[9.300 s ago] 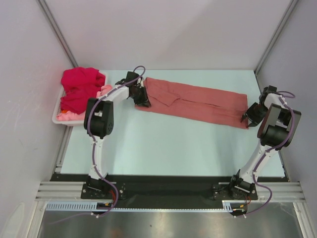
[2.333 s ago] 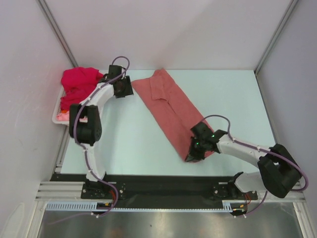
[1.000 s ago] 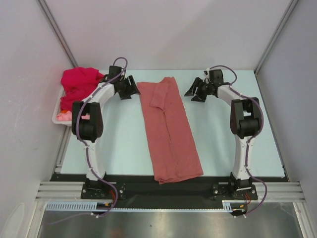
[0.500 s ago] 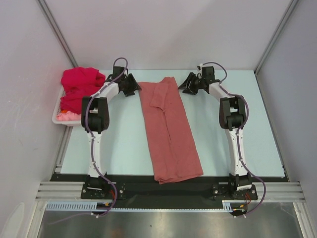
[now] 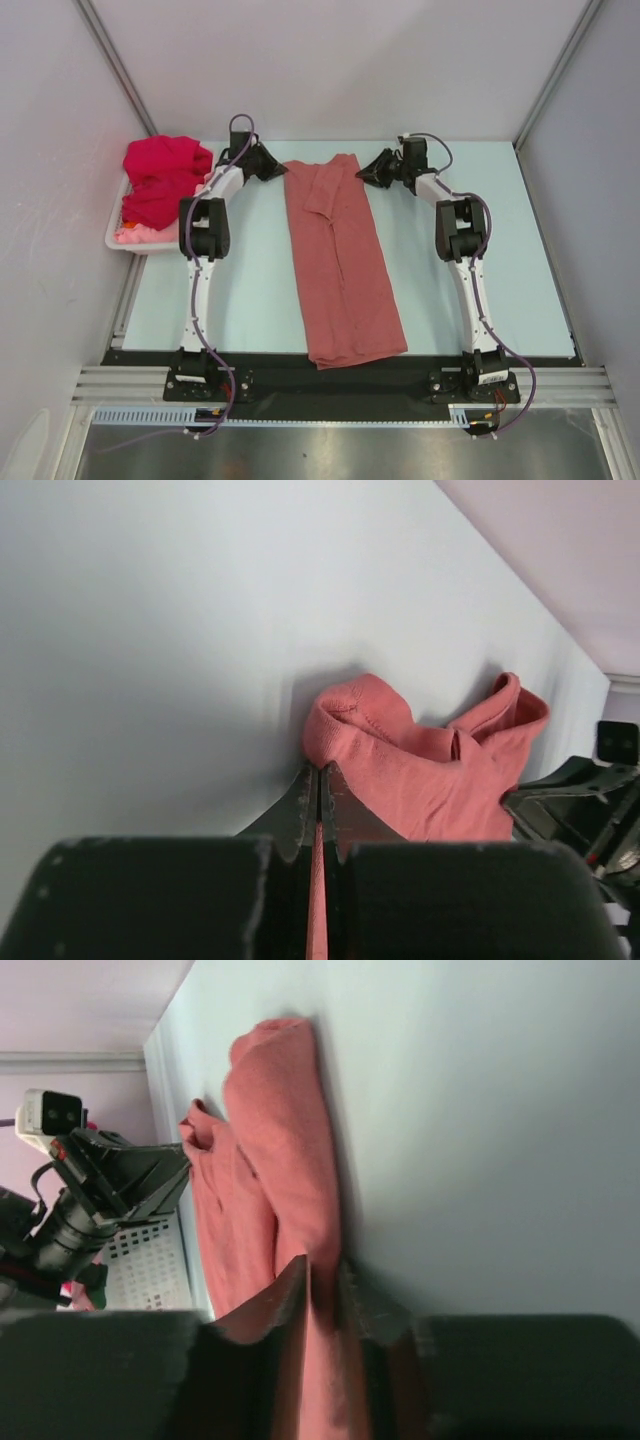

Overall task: Fold and stack the t-shirts
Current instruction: Fold the tshirt

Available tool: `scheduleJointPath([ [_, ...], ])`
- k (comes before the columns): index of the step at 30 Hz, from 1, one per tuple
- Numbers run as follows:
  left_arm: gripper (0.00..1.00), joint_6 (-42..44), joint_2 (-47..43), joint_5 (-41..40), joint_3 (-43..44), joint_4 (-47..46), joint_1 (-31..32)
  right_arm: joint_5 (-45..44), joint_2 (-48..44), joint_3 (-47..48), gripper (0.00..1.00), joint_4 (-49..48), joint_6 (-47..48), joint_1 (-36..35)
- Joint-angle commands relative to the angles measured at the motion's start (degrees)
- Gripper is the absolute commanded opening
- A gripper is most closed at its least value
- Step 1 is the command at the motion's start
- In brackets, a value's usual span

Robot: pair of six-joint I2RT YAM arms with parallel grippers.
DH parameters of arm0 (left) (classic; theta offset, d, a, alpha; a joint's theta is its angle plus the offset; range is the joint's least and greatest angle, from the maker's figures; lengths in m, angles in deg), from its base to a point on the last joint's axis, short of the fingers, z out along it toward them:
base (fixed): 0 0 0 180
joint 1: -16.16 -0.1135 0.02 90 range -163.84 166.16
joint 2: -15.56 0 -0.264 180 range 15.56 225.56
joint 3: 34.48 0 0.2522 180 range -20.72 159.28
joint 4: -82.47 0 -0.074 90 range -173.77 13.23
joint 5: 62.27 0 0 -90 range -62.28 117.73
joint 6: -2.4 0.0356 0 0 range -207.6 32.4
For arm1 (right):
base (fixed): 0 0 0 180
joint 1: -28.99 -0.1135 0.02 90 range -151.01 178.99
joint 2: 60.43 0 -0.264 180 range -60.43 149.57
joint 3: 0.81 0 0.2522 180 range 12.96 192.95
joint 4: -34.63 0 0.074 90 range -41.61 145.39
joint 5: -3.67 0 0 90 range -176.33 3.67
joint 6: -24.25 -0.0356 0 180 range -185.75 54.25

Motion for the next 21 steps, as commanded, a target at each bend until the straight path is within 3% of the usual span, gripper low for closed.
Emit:
scheduleJointPath([
  [1, 0.0, -4.0, 2.0, 0.9, 2.5, -5.8, -0.1, -1.3, 3.5, 2.0, 0.2, -2.3, -3.5, 0.1],
  [4, 0.0, -7.3, 4.0, 1.4, 3.7, -12.1, 0.1, -2.2, 4.5, 3.6, 0.01, -2.4, -3.8, 0.8],
  [9, 0.0, -12.8, 10.1, 1.1, 12.9, -14.9, 1.2, -7.4, 2.8, 2.4, 0.0, -2.6, -5.0, 1.9],
  [14, 0.01, -15.4, 11.3, -1.1, 14.6, -19.4, 1.9, -11.9, 0.2, -1.1, 0.0, -4.6, -5.0, 2.4],
  [18, 0.16, -14.0, 9.7, -1.1, 14.4, -19.1, 2.0, -9.8, 1.7, 1.8, 0.05, -1.7, -5.1, 2.9],
  [21, 0.36, -8.3, 5.2, -1.5, 14.3, -15.7, 1.6, -8.0, 1.3, 4.1, 0.2, 3.3, -1.8, 3.7],
])
